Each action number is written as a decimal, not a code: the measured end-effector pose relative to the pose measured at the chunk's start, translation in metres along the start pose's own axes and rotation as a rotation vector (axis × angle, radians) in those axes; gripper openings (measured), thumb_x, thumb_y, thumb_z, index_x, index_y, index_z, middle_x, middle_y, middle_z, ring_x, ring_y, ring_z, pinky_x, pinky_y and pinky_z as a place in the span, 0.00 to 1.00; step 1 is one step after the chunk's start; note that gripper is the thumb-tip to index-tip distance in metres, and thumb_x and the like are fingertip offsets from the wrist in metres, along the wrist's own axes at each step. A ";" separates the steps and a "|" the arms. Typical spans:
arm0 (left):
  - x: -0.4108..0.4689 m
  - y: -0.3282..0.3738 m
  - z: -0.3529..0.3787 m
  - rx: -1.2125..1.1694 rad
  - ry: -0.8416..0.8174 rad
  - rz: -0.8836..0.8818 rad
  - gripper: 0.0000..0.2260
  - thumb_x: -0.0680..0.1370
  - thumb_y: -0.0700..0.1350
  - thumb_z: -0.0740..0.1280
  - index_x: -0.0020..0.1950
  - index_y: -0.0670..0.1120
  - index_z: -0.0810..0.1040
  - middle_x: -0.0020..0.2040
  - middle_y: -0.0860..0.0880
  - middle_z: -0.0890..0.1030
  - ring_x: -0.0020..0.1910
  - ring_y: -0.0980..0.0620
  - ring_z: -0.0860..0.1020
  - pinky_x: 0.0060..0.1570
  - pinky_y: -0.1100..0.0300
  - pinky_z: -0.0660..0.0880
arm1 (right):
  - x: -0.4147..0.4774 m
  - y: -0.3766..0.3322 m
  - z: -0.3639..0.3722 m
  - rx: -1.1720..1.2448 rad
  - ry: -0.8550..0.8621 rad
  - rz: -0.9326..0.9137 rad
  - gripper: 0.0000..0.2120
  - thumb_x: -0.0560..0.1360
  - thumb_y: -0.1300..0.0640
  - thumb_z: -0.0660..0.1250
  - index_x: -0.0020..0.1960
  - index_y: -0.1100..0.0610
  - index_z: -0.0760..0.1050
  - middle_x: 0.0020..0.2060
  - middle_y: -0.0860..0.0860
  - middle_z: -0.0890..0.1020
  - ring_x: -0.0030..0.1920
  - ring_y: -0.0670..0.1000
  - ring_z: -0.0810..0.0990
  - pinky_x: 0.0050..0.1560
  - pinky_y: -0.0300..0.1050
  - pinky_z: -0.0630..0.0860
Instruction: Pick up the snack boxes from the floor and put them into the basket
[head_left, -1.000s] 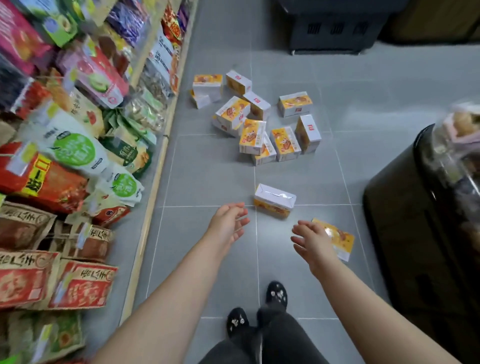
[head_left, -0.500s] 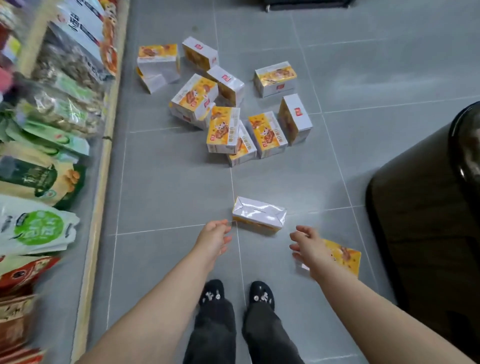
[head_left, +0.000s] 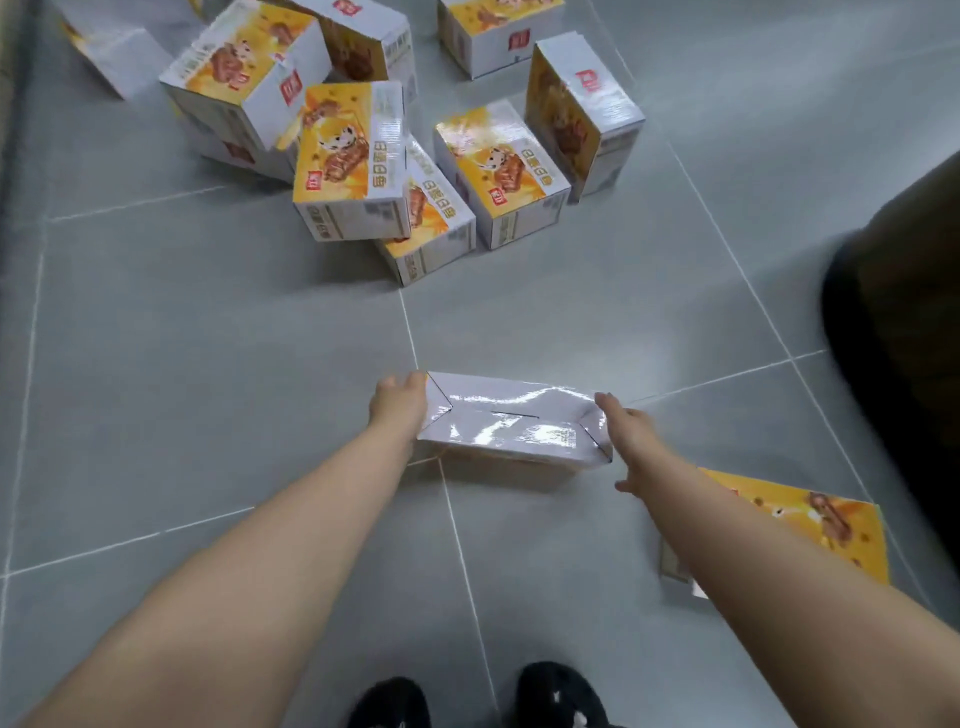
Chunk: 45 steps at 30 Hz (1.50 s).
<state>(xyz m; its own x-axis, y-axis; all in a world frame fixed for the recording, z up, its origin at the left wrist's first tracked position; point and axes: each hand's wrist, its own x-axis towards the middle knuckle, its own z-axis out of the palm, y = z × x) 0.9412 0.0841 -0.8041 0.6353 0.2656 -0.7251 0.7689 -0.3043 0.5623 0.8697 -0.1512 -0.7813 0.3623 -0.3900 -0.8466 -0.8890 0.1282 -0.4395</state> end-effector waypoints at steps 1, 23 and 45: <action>0.012 0.002 0.007 0.013 0.004 -0.017 0.30 0.68 0.61 0.56 0.63 0.44 0.74 0.62 0.42 0.77 0.58 0.41 0.77 0.57 0.52 0.73 | 0.014 -0.001 0.003 -0.008 -0.012 0.013 0.27 0.76 0.39 0.60 0.68 0.55 0.66 0.66 0.54 0.70 0.58 0.57 0.70 0.58 0.55 0.67; -0.034 -0.052 -0.022 -0.261 -0.336 -0.247 0.10 0.77 0.49 0.63 0.45 0.44 0.76 0.29 0.46 0.83 0.35 0.47 0.79 0.36 0.58 0.74 | -0.004 0.049 0.030 -0.151 -0.233 0.095 0.11 0.69 0.65 0.64 0.51 0.59 0.73 0.41 0.54 0.78 0.39 0.52 0.78 0.40 0.45 0.75; -0.519 -0.001 -0.329 -0.709 0.428 -0.108 0.18 0.76 0.37 0.60 0.66 0.44 0.75 0.61 0.44 0.80 0.58 0.45 0.79 0.58 0.52 0.74 | -0.512 -0.112 0.016 -0.582 -0.639 -0.474 0.25 0.72 0.54 0.73 0.63 0.61 0.68 0.56 0.55 0.80 0.53 0.58 0.81 0.40 0.46 0.77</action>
<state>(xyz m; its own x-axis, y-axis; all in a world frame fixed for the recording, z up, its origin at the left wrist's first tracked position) 0.6343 0.2471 -0.2973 0.4182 0.6282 -0.6561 0.5987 0.3525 0.7192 0.7882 0.0483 -0.3032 0.6478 0.3029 -0.6990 -0.5496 -0.4496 -0.7041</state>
